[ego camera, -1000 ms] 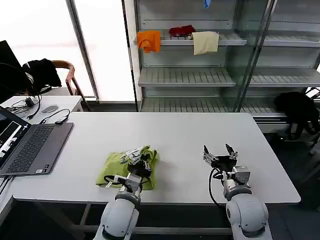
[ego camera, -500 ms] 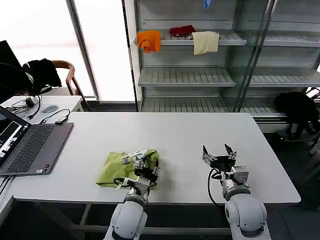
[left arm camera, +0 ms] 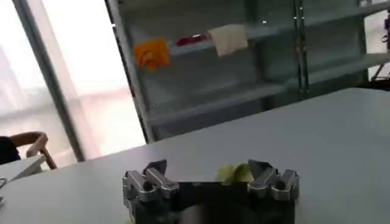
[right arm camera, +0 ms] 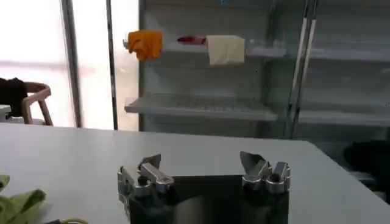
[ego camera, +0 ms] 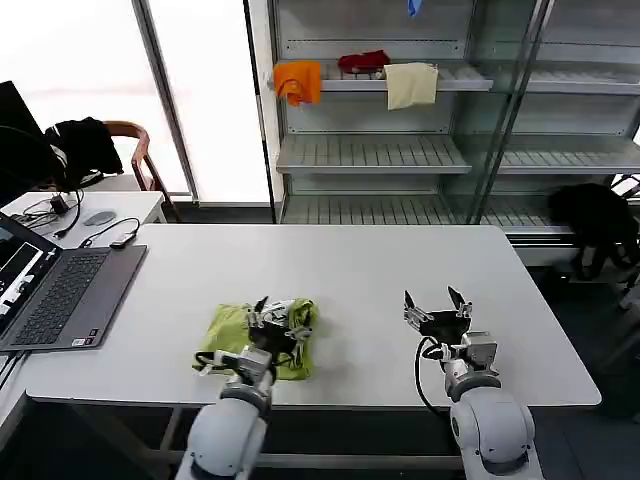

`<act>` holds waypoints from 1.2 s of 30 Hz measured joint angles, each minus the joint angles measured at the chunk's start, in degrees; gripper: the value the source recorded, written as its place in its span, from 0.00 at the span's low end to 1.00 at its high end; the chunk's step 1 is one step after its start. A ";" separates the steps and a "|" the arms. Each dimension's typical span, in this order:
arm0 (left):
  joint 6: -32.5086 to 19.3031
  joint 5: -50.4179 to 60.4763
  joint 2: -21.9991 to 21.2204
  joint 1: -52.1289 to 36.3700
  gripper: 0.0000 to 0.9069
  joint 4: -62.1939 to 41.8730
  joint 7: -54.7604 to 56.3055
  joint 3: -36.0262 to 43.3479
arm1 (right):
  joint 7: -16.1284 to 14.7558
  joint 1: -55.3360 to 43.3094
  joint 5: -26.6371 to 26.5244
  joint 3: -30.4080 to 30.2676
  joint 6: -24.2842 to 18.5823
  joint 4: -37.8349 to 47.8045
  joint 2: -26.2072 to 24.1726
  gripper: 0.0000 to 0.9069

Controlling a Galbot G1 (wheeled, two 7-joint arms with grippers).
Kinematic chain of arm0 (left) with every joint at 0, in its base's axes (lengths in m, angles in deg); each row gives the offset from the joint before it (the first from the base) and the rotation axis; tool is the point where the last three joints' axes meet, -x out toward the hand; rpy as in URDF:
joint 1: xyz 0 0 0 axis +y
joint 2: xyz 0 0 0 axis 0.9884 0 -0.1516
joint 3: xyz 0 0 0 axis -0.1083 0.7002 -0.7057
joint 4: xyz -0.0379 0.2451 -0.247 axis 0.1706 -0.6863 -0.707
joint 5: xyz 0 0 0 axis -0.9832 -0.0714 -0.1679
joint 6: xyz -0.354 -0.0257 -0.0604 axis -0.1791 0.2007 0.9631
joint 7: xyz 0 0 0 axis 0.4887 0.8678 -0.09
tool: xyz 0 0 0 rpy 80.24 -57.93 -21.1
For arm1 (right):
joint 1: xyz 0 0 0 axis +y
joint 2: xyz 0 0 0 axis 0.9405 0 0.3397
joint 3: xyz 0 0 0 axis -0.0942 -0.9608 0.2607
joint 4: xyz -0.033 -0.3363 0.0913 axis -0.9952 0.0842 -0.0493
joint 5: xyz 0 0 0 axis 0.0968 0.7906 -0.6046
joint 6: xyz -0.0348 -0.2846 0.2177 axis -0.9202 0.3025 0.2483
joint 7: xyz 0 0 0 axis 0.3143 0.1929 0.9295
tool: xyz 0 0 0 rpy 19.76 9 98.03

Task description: Fold and organize the clothes.

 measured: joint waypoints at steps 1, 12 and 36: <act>0.08 -1.67 0.67 -0.05 1.00 0.16 -0.22 -1.38 | -0.02 -0.04 -0.02 -0.07 -0.01 0.02 0.01 1.00; 0.64 -12.46 4.76 0.29 1.00 -2.26 -2.60 -12.99 | 0.11 -0.05 -0.56 -0.16 0.39 -0.25 -0.85 1.00; 0.55 -13.62 4.68 1.18 1.00 -8.57 -4.80 -16.80 | -0.01 0.04 -0.50 -0.07 0.20 0.46 -0.60 1.00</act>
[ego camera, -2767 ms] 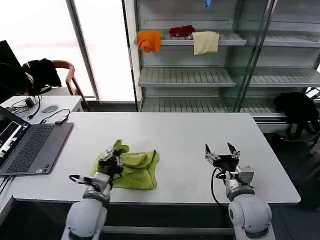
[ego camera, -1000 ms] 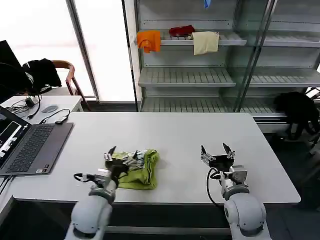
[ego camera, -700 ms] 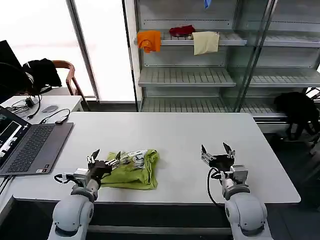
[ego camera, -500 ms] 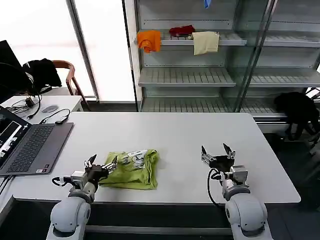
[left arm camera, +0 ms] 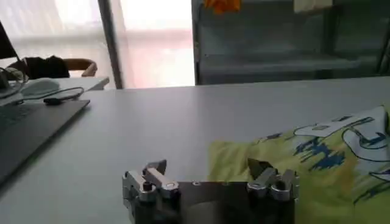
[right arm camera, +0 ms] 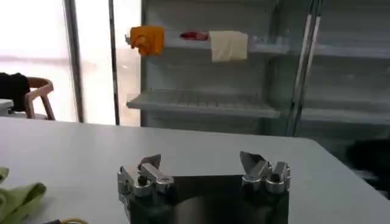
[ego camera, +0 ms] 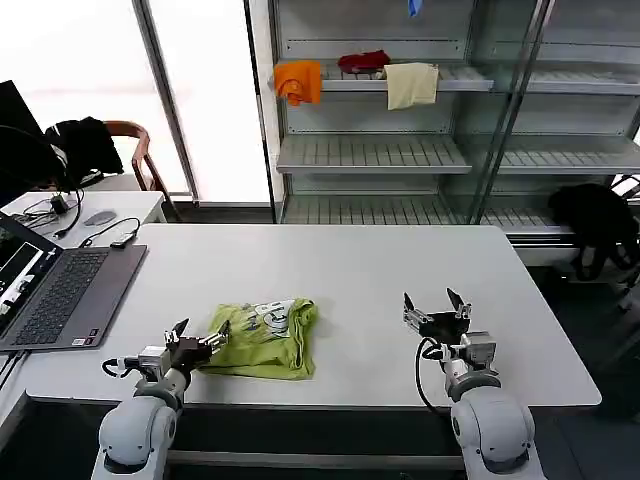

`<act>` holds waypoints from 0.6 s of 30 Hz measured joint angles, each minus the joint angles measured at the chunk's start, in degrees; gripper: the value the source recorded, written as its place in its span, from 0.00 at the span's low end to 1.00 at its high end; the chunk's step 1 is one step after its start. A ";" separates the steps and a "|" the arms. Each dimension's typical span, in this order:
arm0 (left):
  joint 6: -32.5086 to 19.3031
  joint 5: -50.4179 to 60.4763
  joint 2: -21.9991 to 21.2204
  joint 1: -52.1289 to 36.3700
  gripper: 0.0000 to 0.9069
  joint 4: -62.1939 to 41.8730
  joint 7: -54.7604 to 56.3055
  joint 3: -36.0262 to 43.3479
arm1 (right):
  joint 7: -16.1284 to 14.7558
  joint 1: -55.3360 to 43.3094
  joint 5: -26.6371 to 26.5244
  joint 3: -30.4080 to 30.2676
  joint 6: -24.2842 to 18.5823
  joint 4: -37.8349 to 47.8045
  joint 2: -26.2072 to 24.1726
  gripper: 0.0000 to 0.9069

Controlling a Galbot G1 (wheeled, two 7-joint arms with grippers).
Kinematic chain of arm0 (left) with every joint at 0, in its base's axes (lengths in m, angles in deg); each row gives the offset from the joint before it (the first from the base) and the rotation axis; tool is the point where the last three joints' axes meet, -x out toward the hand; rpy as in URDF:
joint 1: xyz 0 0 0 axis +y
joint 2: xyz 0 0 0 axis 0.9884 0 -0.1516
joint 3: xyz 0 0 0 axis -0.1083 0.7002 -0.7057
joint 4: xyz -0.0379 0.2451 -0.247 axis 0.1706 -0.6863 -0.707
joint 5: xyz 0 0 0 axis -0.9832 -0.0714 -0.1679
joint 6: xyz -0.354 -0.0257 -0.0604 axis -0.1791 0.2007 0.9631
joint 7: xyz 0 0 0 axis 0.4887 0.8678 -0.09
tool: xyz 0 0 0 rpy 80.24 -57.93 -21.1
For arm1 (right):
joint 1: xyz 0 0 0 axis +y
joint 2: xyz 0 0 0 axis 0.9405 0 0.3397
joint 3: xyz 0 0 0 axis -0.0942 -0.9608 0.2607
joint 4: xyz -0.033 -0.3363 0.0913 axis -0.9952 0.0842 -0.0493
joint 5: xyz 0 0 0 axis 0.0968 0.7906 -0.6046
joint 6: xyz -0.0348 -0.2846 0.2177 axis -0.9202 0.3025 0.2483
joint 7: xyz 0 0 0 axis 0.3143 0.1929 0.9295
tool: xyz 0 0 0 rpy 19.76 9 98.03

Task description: Fold and organize the clothes.

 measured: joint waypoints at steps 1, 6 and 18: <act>-0.10 0.18 -0.15 0.20 1.00 -0.04 -0.03 0.14 | 0.00 0.00 0.00 -0.07 -0.01 0.00 0.11 1.00; -0.45 0.80 -0.50 0.71 1.00 -0.51 -0.10 0.49 | 0.06 0.09 -0.09 -0.16 -0.01 0.00 0.47 1.00; -0.80 1.25 -0.85 2.00 0.24 -0.75 -0.51 0.73 | 0.21 0.29 -0.11 -0.05 -0.07 -0.12 0.63 1.00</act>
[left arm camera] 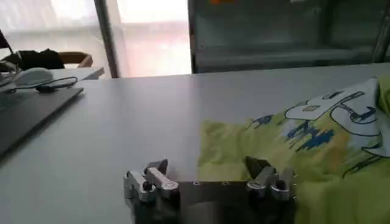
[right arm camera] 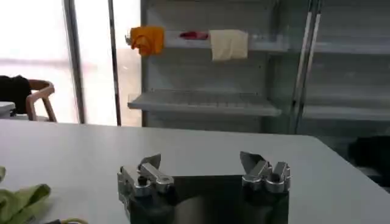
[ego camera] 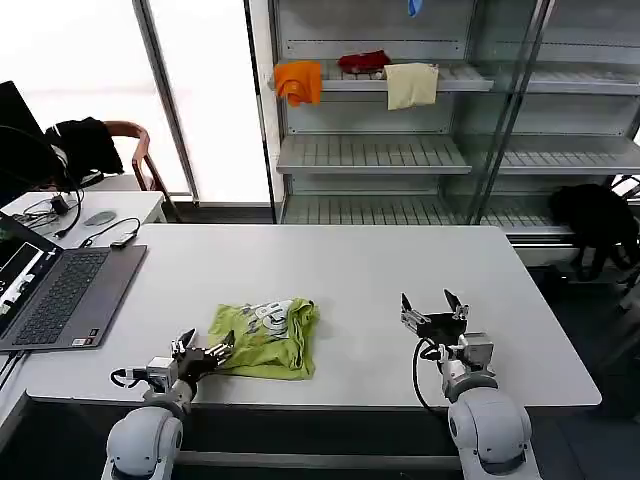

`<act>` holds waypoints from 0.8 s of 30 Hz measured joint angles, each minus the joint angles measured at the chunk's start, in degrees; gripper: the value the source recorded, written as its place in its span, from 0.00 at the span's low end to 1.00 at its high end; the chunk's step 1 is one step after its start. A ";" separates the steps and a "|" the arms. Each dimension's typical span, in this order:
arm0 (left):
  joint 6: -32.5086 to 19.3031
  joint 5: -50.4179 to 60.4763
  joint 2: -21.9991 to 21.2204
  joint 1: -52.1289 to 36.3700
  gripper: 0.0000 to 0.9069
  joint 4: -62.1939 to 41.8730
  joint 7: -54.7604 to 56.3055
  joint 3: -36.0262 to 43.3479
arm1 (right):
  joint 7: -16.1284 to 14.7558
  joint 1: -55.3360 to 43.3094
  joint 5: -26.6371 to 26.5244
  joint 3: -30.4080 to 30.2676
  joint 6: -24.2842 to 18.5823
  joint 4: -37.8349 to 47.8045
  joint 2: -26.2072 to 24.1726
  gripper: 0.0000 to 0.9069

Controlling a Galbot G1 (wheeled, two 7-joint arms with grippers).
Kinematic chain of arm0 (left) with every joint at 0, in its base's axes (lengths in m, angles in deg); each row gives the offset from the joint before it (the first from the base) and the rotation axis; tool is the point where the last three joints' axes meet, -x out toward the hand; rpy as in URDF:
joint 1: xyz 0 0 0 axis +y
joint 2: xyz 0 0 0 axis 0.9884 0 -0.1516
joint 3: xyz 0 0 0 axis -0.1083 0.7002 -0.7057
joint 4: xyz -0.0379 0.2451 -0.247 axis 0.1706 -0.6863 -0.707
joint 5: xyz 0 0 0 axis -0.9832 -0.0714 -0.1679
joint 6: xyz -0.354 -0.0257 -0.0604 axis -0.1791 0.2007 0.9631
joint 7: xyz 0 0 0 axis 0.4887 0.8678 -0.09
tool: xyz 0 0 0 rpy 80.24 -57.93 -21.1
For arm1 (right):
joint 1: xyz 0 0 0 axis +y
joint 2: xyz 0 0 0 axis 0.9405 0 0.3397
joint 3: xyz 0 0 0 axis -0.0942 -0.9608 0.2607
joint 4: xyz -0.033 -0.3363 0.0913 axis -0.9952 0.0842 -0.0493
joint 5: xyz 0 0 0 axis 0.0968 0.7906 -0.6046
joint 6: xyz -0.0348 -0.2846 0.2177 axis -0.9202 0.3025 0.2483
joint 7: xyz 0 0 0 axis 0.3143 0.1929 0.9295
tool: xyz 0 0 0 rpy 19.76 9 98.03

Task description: Fold and organize the clothes.

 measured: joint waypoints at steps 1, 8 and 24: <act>-0.02 -0.09 -0.03 0.10 0.16 0.05 -0.09 0.02 | 0.02 -0.01 0.00 0.00 0.00 -0.02 0.00 1.00; 0.40 -1.26 -0.16 0.71 0.03 0.60 -0.87 0.06 | 0.21 -0.10 0.00 0.01 -0.05 -0.28 -0.03 1.00; 0.95 -5.07 -0.46 0.71 0.00 0.73 -0.19 0.51 | 0.72 0.08 0.00 0.03 -0.08 -1.06 -0.47 1.00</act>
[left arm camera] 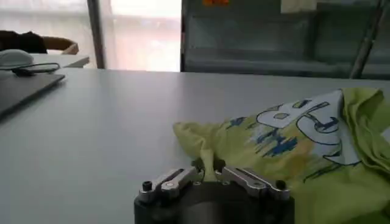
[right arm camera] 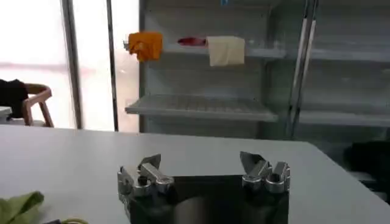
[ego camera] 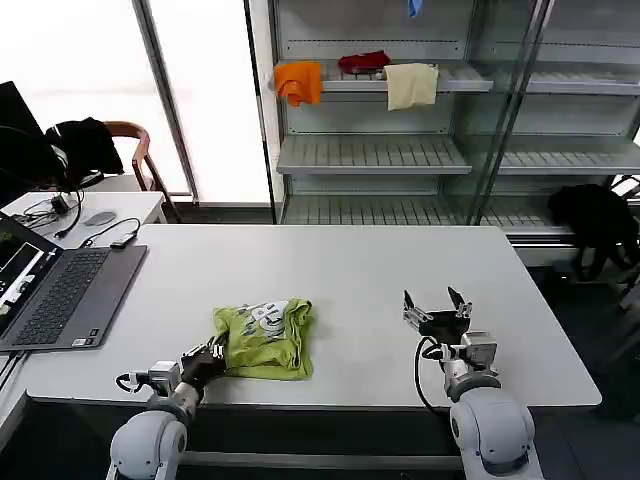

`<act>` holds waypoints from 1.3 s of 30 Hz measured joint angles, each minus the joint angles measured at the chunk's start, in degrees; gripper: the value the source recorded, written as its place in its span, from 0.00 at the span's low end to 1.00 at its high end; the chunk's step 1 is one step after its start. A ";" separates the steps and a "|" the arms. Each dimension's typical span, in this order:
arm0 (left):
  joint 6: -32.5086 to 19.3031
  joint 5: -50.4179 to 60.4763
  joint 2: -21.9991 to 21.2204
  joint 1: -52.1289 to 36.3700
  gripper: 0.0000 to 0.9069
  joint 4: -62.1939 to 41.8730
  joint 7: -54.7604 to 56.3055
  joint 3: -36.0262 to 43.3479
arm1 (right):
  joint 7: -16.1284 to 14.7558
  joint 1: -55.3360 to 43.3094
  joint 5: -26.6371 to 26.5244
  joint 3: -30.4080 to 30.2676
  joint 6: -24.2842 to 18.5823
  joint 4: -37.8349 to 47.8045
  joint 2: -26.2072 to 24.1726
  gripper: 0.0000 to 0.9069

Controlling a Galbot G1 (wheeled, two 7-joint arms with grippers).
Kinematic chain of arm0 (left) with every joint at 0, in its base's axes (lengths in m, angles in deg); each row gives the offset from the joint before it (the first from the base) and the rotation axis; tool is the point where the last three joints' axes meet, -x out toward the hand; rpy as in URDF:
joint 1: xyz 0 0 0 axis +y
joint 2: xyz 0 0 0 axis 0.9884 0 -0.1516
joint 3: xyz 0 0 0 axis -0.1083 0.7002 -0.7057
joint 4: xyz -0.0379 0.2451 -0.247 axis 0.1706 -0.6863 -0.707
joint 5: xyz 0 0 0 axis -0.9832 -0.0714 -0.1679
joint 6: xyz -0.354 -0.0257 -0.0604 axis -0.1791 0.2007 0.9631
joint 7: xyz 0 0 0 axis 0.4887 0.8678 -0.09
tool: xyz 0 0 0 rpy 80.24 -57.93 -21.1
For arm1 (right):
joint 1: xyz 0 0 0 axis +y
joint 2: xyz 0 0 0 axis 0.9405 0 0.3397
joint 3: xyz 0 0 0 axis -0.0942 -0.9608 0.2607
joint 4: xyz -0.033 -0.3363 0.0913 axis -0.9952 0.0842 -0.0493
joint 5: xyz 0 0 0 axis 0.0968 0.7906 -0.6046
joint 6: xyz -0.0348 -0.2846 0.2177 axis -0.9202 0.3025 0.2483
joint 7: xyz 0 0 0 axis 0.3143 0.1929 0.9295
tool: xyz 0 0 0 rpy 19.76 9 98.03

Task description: Fold and organize the clothes.

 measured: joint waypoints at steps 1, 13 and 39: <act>-0.13 0.09 0.09 0.02 0.00 0.05 -0.17 -0.06 | 0.01 0.00 -0.01 0.00 0.00 -0.02 -0.06 1.00; -6.14 11.15 3.61 -1.46 0.01 -0.13 -4.21 -5.33 | -0.31 -0.66 -0.75 0.47 -0.75 0.82 -0.89 1.00; -9.83 24.80 24.70 -4.06 0.03 4.11 -11.52 -15.77 | -1.44 0.78 -0.68 0.94 -2.41 1.91 -1.02 1.00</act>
